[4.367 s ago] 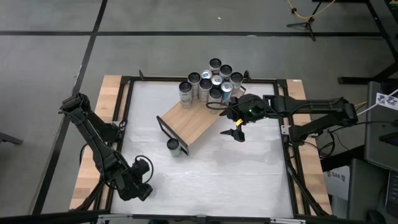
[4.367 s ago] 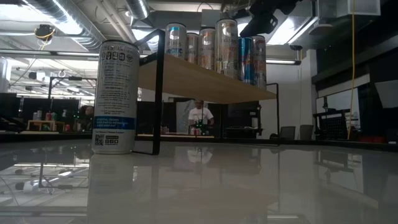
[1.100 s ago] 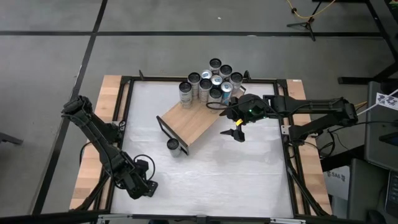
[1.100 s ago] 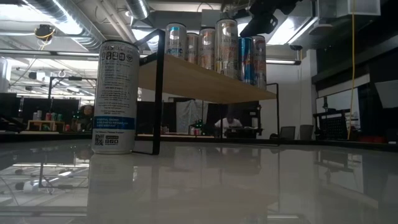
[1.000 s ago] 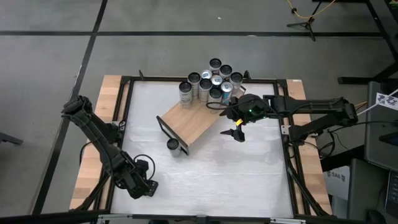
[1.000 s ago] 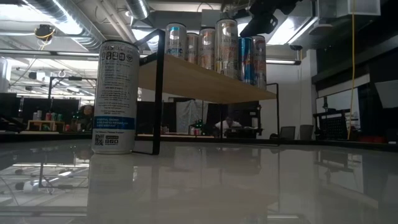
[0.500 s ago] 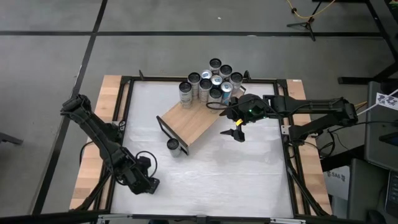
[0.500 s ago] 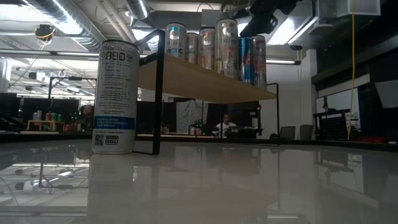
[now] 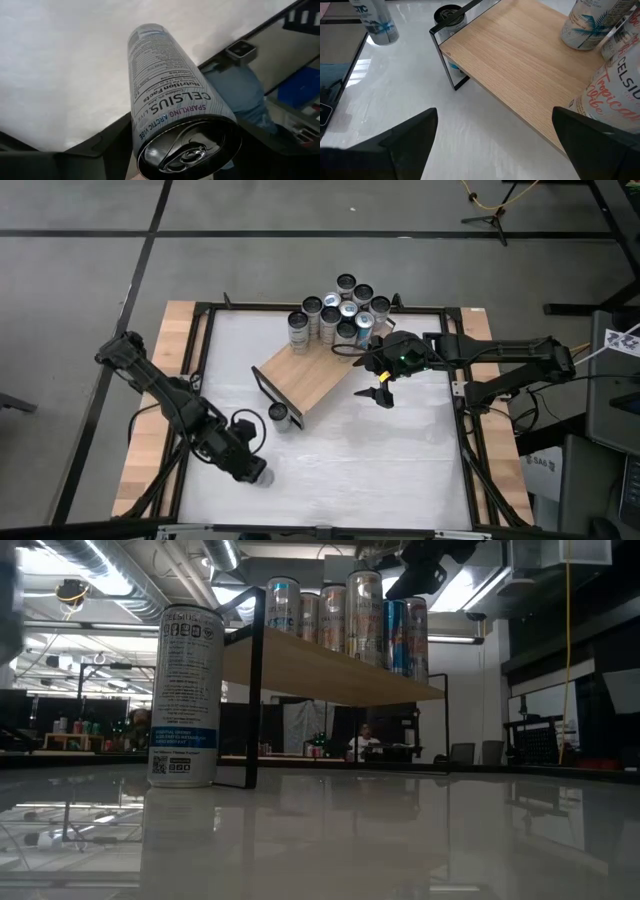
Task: Place canned beverage on shelf
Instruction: Put the white-blue soda can on the shelf aligned with the other white-blue soda can
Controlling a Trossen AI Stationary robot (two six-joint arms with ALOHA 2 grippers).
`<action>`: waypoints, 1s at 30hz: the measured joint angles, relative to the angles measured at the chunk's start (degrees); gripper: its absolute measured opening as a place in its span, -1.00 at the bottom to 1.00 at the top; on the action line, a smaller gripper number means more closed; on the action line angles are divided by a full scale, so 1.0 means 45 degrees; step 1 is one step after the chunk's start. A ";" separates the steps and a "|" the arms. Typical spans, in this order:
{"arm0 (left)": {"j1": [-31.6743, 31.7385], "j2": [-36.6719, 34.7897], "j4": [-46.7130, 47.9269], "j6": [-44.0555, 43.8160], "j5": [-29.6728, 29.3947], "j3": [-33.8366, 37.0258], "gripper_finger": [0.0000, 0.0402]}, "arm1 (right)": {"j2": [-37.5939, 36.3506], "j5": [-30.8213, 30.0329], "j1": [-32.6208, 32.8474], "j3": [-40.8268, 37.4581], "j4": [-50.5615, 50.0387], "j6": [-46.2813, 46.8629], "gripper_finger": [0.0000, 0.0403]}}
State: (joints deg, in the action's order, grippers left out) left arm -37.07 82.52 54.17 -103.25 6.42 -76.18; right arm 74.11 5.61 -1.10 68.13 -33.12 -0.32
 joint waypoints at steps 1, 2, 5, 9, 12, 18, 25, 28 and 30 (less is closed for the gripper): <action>0.0136 -0.0005 0.0159 0.0088 0.0017 -0.0190 0.29 | -0.0001 0.0000 0.0000 0.0001 0.0000 0.0000 0.93; 0.0272 -0.0005 0.0336 0.0182 0.0040 -0.0399 0.29 | -0.0001 0.0000 0.0000 0.0001 0.0000 0.0000 0.93; 0.0704 -0.0005 0.1040 0.0526 0.0152 -0.1106 0.29 | -0.0001 0.0000 0.0000 0.0001 0.0000 0.0002 0.93; 0.1380 -0.0010 0.1905 0.0748 0.0652 -0.2155 0.29 | -0.0001 0.0000 0.0000 0.0001 0.0000 0.0000 0.93; 0.1935 -0.0010 0.2695 0.0786 0.0772 -0.3076 0.29 | 0.0000 0.0000 0.0000 -0.0002 0.0000 0.0001 0.93; 0.3143 -0.0010 0.4215 0.1125 0.0734 -0.4869 0.29 | 0.0000 0.0000 0.0000 -0.0001 0.0001 0.0000 0.93; 0.4785 -0.0019 0.5014 0.1839 0.0818 -0.6102 0.29 | -0.0001 0.0000 0.0000 0.0001 0.0000 0.0000 0.93; 0.5595 -0.0019 0.5039 0.2126 0.1201 -0.6486 0.29 | -0.0001 0.0000 0.0000 -0.0002 0.0000 0.0000 0.93; 0.6134 -0.0019 0.5027 0.2198 0.1479 -0.6655 0.29 | -0.0001 0.0000 0.0000 0.0001 0.0000 0.0000 0.93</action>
State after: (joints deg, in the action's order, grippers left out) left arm -9.47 82.43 76.79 -93.36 13.07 -106.13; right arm 74.11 5.61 -1.10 68.14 -33.12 -0.32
